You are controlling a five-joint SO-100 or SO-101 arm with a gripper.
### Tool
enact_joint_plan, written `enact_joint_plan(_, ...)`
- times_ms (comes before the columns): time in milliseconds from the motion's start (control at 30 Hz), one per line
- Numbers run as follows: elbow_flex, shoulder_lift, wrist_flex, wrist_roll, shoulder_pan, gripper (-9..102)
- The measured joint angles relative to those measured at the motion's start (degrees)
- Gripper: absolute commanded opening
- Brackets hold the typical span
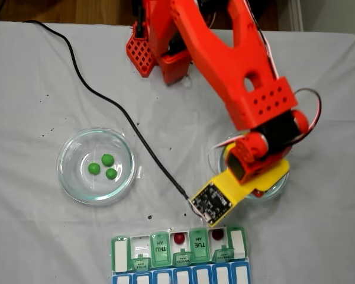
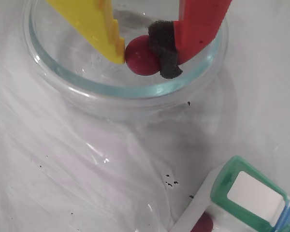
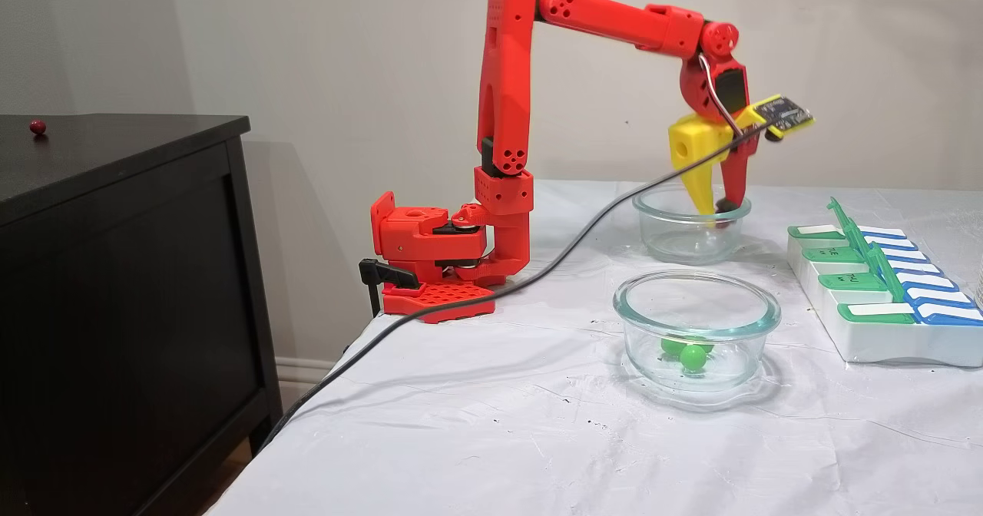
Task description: Sort medicines into box.
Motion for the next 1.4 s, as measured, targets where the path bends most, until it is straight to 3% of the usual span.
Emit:
enact_joint_plan(233,-10.02,5.27,8.88,-0.62,5.62,0)
enact_joint_plan(633,-22.94,-2.90,14.24,-14.94,30.76,0)
enact_joint_plan(933,-15.64,-3.87,7.65,-17.75,36.30,0)
enact_joint_plan(1400,-17.23,-15.12,-4.66,-15.56,36.30,0)
